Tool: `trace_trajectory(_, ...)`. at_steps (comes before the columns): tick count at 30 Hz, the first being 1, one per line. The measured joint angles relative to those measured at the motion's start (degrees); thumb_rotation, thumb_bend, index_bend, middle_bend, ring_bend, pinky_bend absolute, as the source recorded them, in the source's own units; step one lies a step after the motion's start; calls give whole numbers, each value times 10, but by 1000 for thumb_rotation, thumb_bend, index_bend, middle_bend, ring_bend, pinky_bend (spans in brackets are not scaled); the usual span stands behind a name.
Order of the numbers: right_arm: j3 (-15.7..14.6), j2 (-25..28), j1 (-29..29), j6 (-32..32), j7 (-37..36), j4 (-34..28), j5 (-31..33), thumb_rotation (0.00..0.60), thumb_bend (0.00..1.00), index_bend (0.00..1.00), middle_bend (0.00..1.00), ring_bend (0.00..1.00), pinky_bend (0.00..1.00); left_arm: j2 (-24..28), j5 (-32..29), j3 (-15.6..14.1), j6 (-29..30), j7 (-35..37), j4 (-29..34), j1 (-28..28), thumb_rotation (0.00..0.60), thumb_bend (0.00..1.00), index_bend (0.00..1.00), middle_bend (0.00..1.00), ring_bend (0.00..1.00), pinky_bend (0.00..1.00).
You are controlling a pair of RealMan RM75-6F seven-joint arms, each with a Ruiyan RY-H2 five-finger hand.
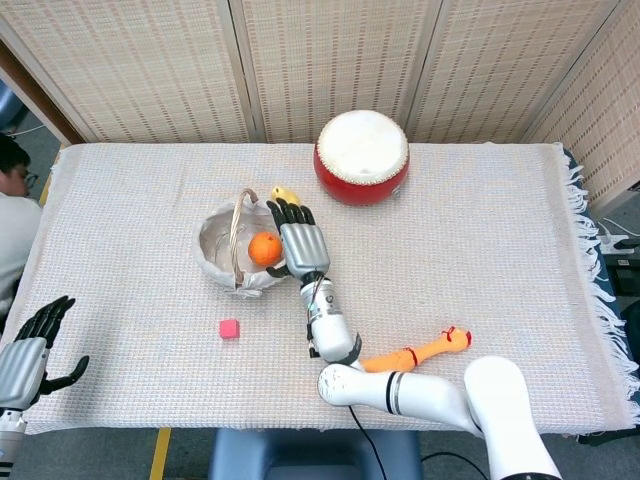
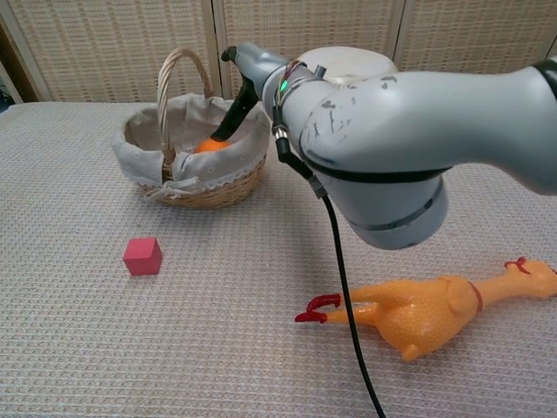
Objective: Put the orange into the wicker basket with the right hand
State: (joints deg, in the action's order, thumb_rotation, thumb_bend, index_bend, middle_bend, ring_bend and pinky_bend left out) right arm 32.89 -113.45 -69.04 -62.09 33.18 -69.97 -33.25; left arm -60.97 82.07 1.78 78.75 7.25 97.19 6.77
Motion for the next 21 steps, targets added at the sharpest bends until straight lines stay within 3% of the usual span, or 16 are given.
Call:
trace_trajectory(6,-3,22,13,-9,-3,-36,-9,600,31,0,0,0,3,1,-1,1,1,0,-1,-1,600,338,0,0,0,103)
trace_trajectory(11,-31,79,54,-30,10,-135,-25,600,31,0,0,0,2,2,0,1,4,1,-4,-2,600,338,0,0,0,102)
trace_trajectory(18,-111,232,156,-89,33,-339,-83,600,30,0,0,0,2,0,3,0,7,-5,-5,-2,600,337,0,0,0,103)
trace_trajectory(21,-162,304,220,-132,30,-407,-127,600,30,0,0,0,2,-3,8,0,10,-16,-6,-2,600,337,0,0,0,102)
